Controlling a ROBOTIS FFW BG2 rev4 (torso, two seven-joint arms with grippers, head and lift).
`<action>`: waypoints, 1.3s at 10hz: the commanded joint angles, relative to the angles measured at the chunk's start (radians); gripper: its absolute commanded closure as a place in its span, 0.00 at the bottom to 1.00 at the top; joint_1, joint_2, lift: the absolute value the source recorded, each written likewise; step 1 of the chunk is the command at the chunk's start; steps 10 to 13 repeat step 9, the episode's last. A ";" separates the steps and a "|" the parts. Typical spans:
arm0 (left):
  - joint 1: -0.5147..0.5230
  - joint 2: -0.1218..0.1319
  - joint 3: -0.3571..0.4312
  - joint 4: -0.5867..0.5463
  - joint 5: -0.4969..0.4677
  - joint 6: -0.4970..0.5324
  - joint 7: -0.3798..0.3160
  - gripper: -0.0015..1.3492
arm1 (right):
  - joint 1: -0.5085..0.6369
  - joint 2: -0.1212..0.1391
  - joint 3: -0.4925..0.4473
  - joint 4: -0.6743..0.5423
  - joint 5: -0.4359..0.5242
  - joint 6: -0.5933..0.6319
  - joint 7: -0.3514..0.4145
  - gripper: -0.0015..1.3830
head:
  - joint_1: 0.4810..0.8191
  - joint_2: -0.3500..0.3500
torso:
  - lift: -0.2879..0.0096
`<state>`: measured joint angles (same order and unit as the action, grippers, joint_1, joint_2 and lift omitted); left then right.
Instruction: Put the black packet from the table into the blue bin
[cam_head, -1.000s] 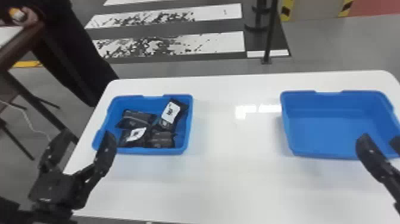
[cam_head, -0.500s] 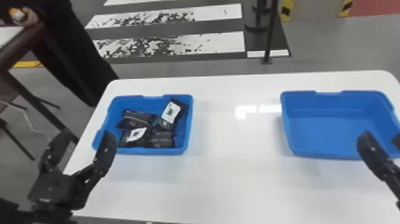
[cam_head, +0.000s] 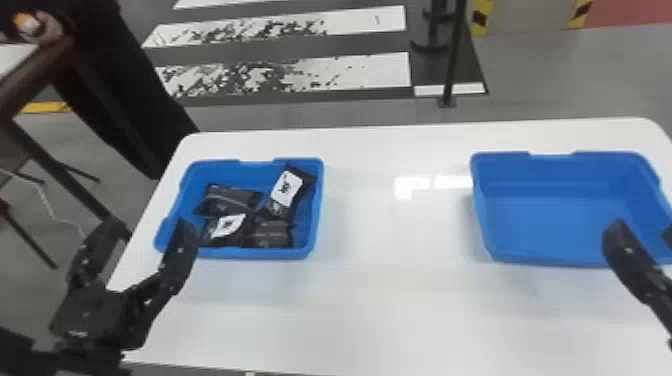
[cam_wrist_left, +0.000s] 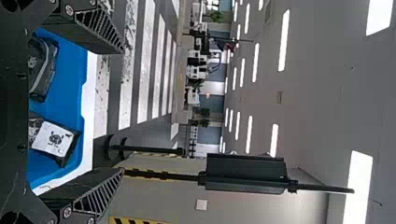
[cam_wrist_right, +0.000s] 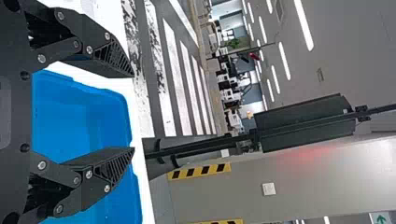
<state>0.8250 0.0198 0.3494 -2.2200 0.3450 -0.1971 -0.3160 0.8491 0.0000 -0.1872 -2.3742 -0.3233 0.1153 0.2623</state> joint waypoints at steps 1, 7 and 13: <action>0.000 0.000 0.000 0.000 0.002 0.003 0.000 0.10 | 0.003 0.001 0.002 0.002 -0.002 0.000 0.000 0.37 | 0.63 0.71 | 0.60; 0.000 0.006 -0.012 0.000 0.008 0.013 0.002 0.10 | 0.003 0.001 0.002 0.000 -0.004 0.000 -0.002 0.37 | 0.63 0.71 | 0.60; -0.003 0.006 -0.016 0.000 0.008 0.010 0.003 0.10 | 0.000 0.001 0.004 0.002 -0.004 0.000 -0.002 0.37 | 0.63 0.70 | 0.60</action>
